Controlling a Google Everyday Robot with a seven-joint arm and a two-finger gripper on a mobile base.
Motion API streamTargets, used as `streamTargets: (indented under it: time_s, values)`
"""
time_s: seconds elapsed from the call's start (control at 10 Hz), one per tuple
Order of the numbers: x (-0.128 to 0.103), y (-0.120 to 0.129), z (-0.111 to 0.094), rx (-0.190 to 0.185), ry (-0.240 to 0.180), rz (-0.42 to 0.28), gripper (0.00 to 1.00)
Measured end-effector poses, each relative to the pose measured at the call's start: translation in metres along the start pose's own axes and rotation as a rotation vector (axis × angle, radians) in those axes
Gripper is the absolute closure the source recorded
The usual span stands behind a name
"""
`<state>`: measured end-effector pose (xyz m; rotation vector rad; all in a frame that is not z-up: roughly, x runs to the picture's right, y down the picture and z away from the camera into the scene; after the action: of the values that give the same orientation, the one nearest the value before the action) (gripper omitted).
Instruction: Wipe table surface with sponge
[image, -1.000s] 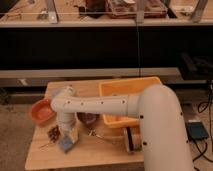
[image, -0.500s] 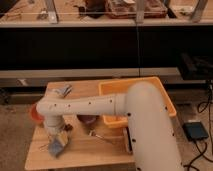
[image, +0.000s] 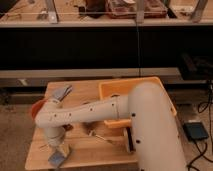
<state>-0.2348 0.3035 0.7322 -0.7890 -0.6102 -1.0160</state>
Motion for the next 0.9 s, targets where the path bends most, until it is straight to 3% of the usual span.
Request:
streamTargets:
  time_s: [0.5,0.7,0.9]
  values:
    - [0.024,0.064,0.001,-0.016,0.006,0.101,1.0]
    - [0.055,0.085,-0.005,-0.007,0.018,0.19,1.0]
    - [0.083,0.082,-0.013,-0.005,0.033,0.228,1.0]
